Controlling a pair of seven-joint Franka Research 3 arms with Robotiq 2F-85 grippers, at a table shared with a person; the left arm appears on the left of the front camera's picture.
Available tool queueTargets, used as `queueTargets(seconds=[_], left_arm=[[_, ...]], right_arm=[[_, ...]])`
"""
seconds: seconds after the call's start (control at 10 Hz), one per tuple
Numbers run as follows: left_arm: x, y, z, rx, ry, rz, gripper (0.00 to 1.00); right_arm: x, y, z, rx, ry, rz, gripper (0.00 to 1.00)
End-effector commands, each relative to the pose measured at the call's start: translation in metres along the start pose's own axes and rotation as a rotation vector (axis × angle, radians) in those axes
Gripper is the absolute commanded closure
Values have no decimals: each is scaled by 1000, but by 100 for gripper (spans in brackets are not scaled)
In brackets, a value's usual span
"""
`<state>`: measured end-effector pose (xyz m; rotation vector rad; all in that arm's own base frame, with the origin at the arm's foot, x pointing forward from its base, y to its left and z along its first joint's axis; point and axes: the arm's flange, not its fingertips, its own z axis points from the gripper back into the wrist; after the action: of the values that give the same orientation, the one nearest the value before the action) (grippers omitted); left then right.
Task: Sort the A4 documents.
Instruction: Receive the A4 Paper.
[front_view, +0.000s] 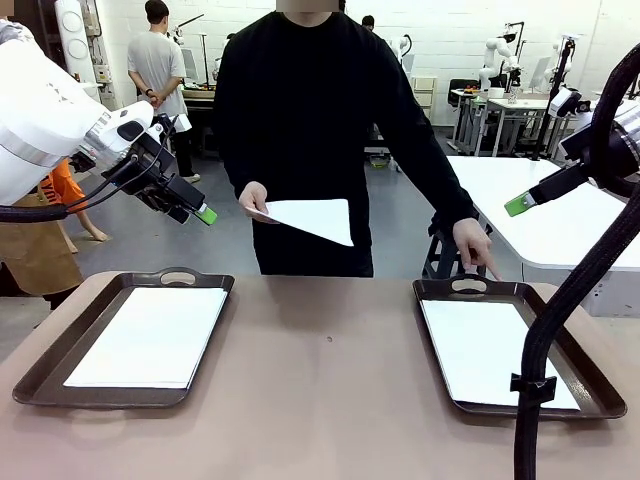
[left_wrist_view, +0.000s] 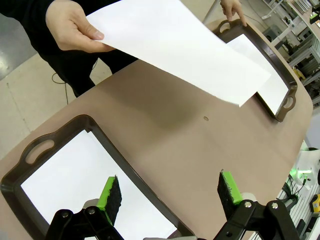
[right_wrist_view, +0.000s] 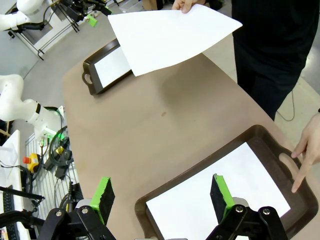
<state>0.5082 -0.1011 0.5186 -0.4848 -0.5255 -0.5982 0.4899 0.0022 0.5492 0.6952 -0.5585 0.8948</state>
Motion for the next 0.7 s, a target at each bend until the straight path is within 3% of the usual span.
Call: queueTargets(seconds=[0.0, 0.6], left_arm=[[0, 0, 1, 7, -7, 1, 0], [0, 0, 1, 7, -7, 1, 0]], right_arm=[[1, 1, -1, 2, -3, 1, 0], [1, 1, -1, 2, -3, 1, 0]])
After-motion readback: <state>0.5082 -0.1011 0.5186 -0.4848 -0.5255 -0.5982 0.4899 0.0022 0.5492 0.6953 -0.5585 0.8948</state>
